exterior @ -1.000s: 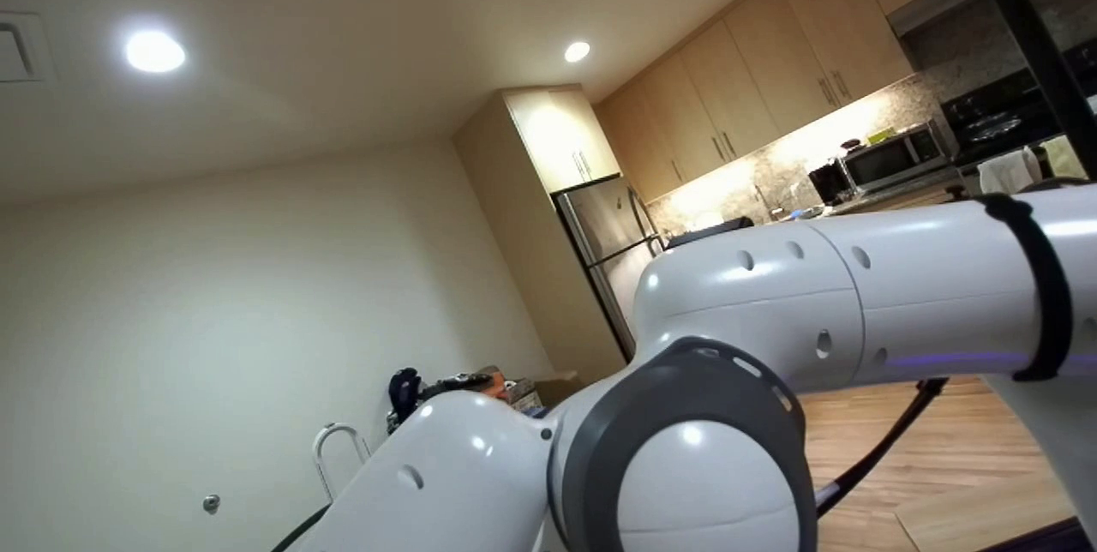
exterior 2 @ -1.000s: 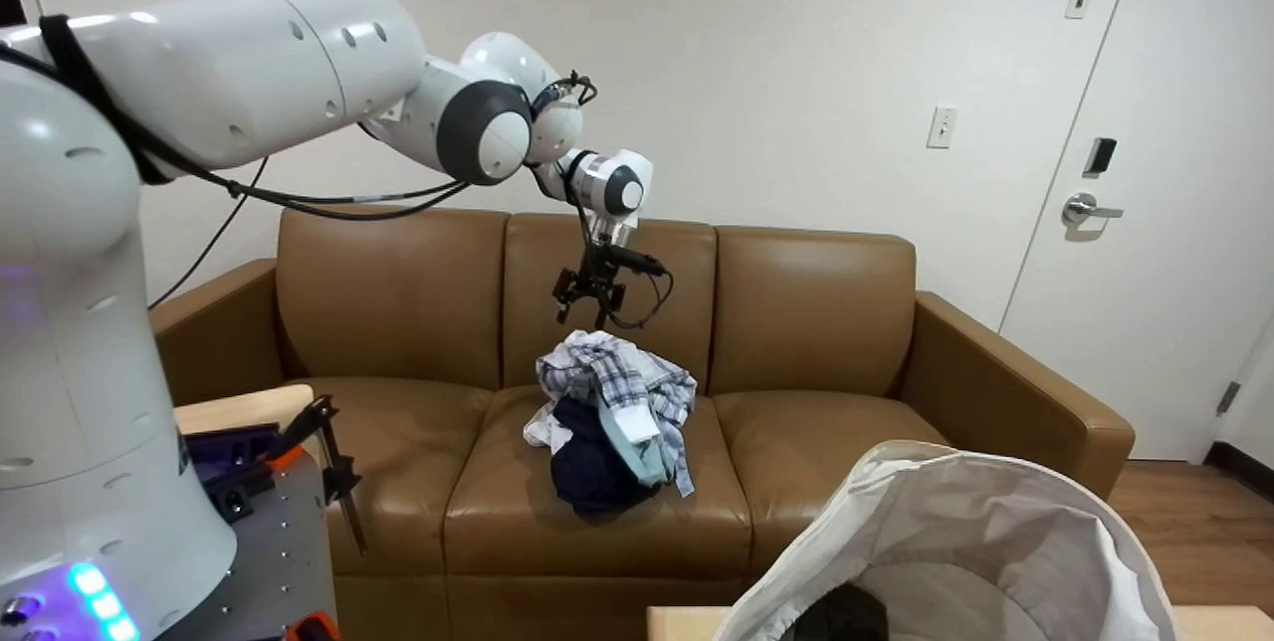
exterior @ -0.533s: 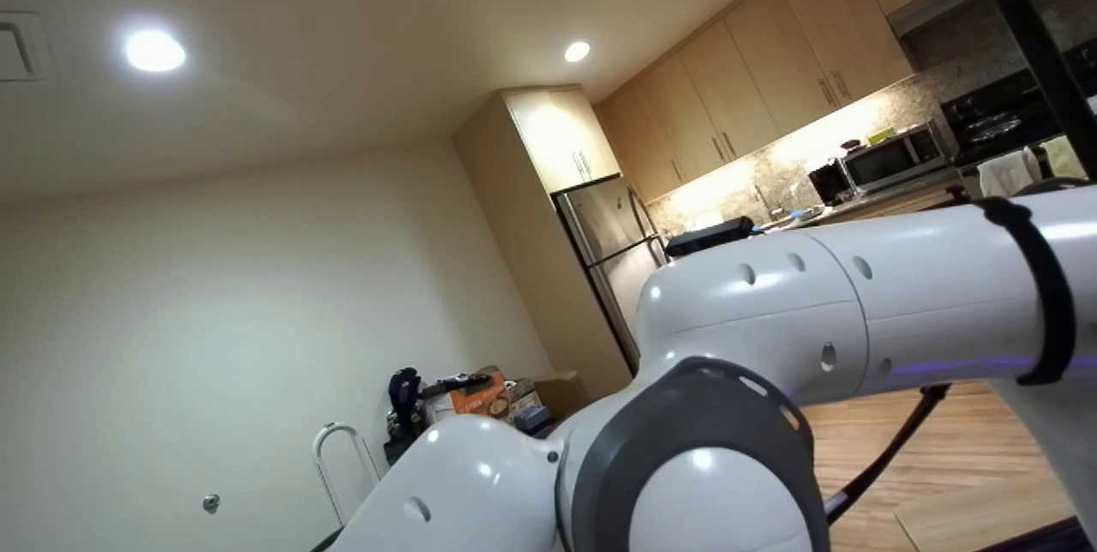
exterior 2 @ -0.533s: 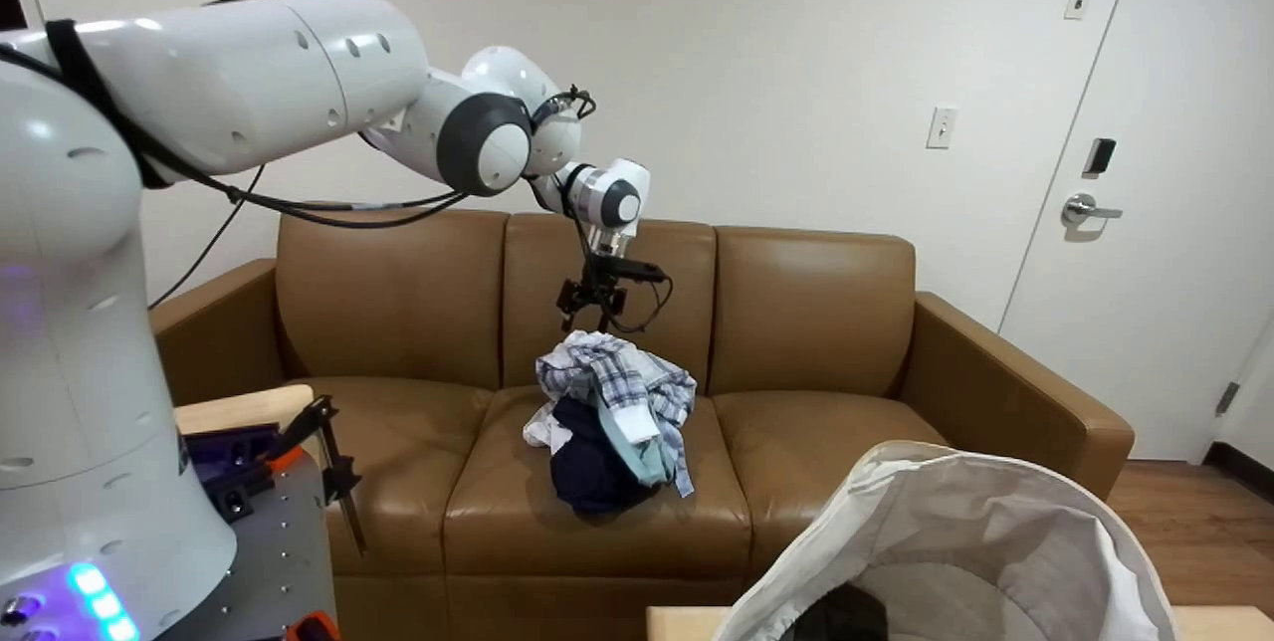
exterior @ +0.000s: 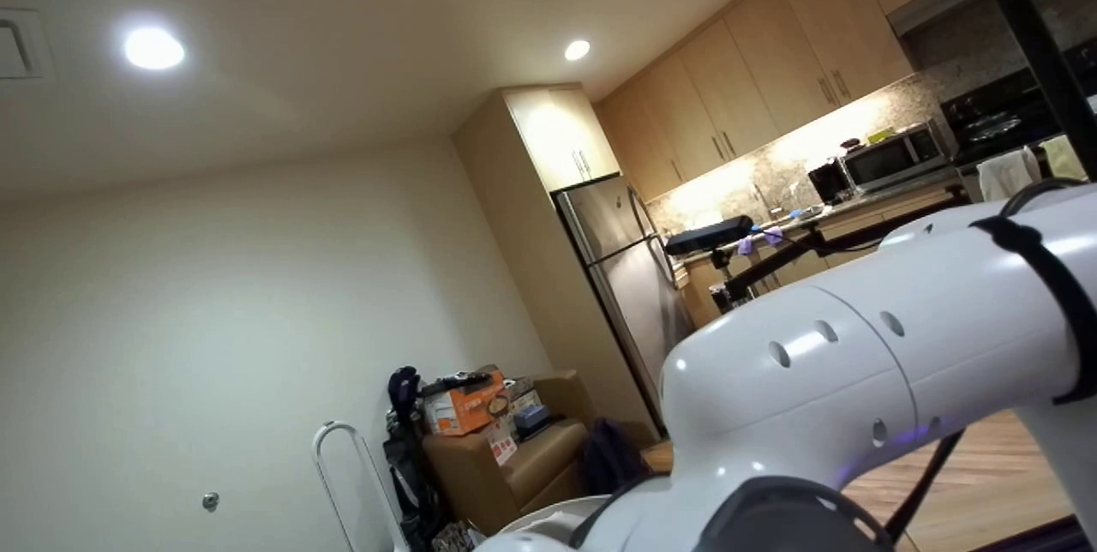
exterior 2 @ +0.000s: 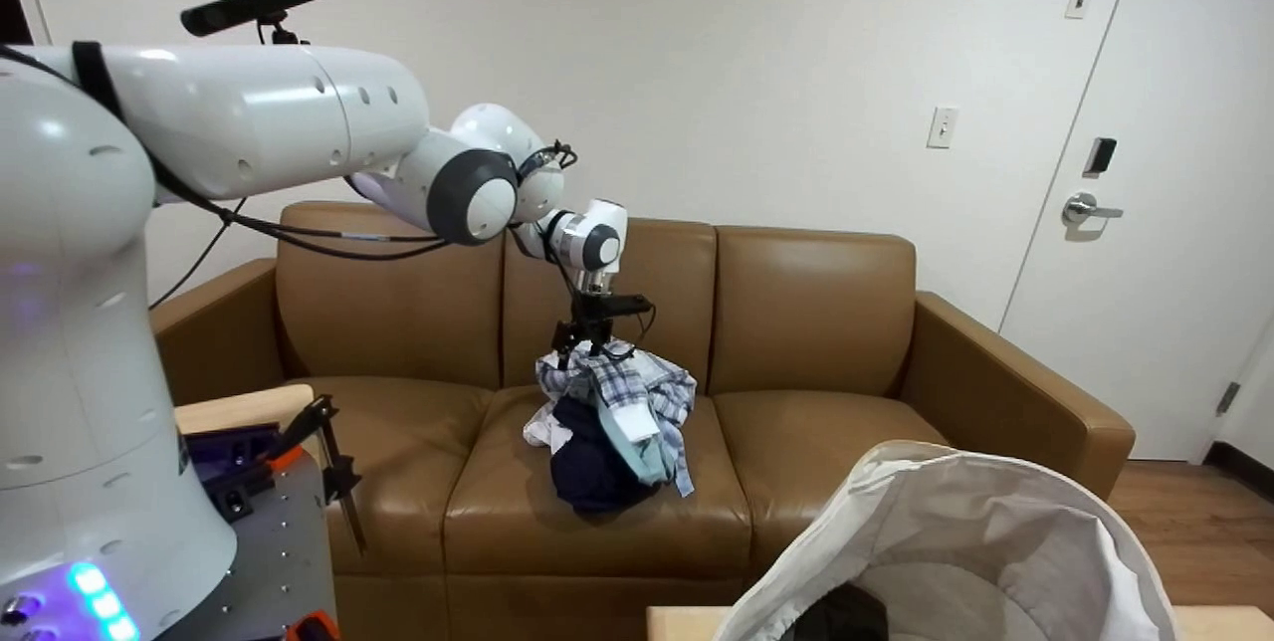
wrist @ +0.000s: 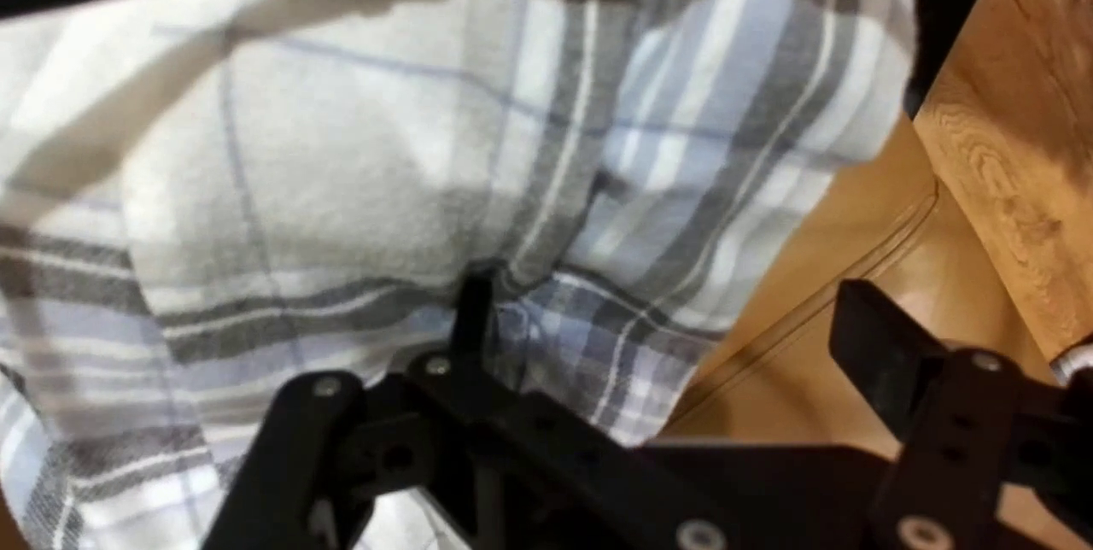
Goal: Put the black cloth in the laundry bag
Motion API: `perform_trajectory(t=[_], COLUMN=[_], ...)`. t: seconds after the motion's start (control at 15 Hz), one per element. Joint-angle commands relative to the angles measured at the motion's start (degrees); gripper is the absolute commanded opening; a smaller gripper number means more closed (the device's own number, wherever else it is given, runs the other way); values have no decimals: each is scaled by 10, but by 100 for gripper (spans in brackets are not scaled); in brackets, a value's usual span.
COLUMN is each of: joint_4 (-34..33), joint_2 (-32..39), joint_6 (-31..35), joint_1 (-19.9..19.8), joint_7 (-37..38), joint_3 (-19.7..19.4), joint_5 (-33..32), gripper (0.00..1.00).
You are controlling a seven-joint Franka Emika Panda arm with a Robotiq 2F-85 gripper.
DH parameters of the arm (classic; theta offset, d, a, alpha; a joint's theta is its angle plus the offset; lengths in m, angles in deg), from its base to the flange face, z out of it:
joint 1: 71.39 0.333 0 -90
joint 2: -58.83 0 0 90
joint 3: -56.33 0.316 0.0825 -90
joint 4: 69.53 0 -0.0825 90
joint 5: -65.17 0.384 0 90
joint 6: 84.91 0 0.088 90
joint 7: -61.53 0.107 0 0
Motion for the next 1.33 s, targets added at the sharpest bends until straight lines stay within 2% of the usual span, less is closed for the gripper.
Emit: perform_trajectory(t=[0.0, 0.07, 0.27, 0.33, 0.73, 0.8, 0.93, 1.27], joint_4=[-1, -3, 4, -7, -7, -7, -8, -11], joint_2=[6, 7, 7, 7, 7, 7, 7, 7], joint_6=[54, 57, 66, 43, 47, 47, 42, 32], joint_1=[-5, -18, -37, -17, -26, -21, -13, 10], joint_7=[-2, 11, -22, 0, -3, 3, 3, 16], joint_3=[4, 26, 62, 31, 46, 37, 22, -23], joint_5=[18, 48, 102, 78, 98, 91, 78, 36], gripper=[100, 100, 100, 100, 100, 75, 67, 34])
